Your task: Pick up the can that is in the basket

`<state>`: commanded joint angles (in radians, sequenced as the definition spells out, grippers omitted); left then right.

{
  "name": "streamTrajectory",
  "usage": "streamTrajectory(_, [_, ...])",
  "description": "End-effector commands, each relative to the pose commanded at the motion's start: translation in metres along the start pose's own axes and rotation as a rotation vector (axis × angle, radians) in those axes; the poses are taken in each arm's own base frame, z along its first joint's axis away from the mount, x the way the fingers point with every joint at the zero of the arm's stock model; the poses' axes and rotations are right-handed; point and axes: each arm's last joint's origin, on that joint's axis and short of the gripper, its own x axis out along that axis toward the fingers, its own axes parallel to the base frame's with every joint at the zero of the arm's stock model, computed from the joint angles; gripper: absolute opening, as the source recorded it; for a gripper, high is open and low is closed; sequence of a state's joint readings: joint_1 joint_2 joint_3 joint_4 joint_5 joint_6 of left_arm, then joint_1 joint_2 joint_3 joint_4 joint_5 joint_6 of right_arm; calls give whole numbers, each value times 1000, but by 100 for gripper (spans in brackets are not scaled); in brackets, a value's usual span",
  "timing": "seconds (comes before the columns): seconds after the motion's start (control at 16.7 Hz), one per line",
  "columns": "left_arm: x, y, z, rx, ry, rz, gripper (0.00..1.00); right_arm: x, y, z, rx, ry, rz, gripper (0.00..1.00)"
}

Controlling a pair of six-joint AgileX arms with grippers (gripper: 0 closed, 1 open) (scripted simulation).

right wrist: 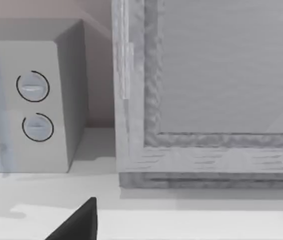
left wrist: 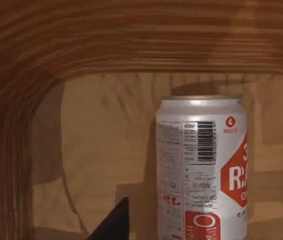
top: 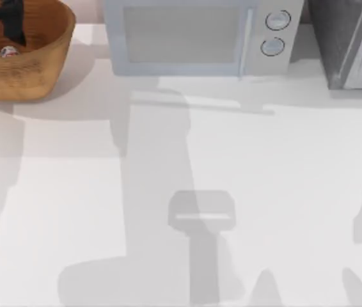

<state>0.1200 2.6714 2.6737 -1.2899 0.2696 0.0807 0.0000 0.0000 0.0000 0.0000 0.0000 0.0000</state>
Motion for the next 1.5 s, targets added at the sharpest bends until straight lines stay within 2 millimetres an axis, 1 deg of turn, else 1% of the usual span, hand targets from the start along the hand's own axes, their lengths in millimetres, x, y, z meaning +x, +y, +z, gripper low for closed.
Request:
streamTrajectory(0.54, [56, 5, -2, -9, 13, 2, 100, 0, 0, 0, 0, 0, 0, 100])
streamTrajectory(0.66, [62, 6, -3, -9, 13, 2, 100, 0, 0, 0, 0, 0, 0, 100])
streamTrajectory(0.9, [62, 6, -3, -9, 13, 2, 100, 0, 0, 0, 0, 0, 0, 100])
streamTrajectory(1.5, [62, 6, -3, -9, 13, 2, 25, 0, 0, 0, 0, 0, 0, 100])
